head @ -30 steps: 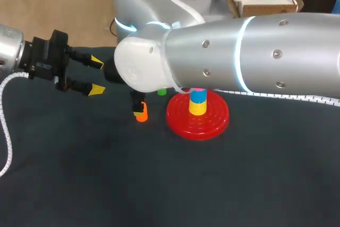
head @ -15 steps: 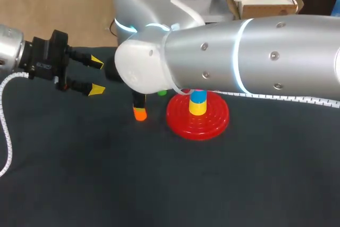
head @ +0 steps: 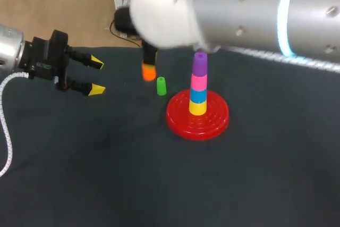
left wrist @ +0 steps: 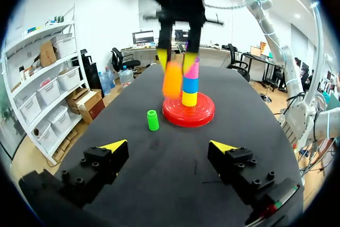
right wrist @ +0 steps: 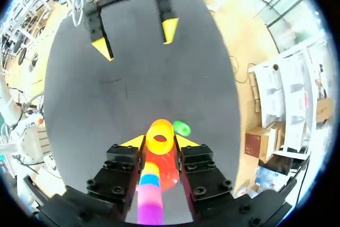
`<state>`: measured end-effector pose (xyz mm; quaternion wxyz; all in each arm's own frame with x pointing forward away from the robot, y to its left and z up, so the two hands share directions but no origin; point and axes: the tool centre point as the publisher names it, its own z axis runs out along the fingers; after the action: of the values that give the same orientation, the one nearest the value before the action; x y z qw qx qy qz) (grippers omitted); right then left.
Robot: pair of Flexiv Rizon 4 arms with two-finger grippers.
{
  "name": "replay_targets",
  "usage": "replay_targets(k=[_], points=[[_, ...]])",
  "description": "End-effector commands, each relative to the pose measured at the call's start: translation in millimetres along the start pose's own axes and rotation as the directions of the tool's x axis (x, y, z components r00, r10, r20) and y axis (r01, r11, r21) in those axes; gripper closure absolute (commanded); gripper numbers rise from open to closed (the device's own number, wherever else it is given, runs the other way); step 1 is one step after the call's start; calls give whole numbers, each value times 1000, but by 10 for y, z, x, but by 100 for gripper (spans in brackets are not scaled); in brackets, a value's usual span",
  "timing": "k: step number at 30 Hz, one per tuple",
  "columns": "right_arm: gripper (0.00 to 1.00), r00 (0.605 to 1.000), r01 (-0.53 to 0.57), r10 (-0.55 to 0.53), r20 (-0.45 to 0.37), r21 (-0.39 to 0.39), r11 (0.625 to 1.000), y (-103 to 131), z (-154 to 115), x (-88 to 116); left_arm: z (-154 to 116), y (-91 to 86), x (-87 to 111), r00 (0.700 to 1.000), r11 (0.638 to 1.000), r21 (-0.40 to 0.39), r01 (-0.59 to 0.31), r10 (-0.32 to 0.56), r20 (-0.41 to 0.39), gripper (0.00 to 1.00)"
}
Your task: Pick up and stack the cylinders on the red base in this order: pink,purple,orange,green
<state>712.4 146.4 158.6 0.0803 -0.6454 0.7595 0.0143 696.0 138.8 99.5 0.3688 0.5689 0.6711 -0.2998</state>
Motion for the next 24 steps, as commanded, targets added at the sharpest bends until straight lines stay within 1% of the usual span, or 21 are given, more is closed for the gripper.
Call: replay_targets(k=[1, 3, 5, 6, 8, 10, 11, 13, 21, 24], points=[[100, 999, -6, 5, 43, 20, 1000, 2, -768, 314, -7, -5, 6, 1000, 1000, 0, -2, 2, 2, 0], [100, 999, -24, 23, 47, 17, 1000, -26, -919, 397, -7, -5, 6, 1000, 1000, 0, -2, 2, 2, 0], [100, 998, -51, 50, 50, 12, 999, -40, -1008, 492, -7, -5, 6, 1000, 1000, 0, -2, 2, 2, 0], [100, 995, -73, 72, 62, 14, 997, -45, -1040, 550, -7, -5, 6, 1000, 1000, 0, -2, 2, 2, 0], [100, 994, -99, 98, 49, 25, 995, -42, -1066, 667, -7, -5, 6, 1000, 1000, 0, -2, 2, 2, 0], [100, 988, -137, 135, 72, 26, 990, -18, -1081, 760, -7, -5, 6, 1000, 1000, 0, -2, 2, 2, 0], [100, 987, -147, 145, 66, 23, 989, 0, -1078, 797, -7, -5, 6, 1000, 1000, 0, -2, 2, 2, 0], [100, 981, -176, 175, 87, 12, 984, 42, -1064, 859, -7, -5, 6, 1000, 1000, 0, -2, 2, 2, 0], [100, 972, -227, 228, 59, -22, 974, 170, -916, 1068, -7, -5, 6, 1000, 1000, 0, -2, 2, 2, 0], [100, 969, -239, 240, 51, -28, 971, 189, -897, 1114, -7, -5, 6, 1000, 1000, 0, -2, 2, 2, 0]])
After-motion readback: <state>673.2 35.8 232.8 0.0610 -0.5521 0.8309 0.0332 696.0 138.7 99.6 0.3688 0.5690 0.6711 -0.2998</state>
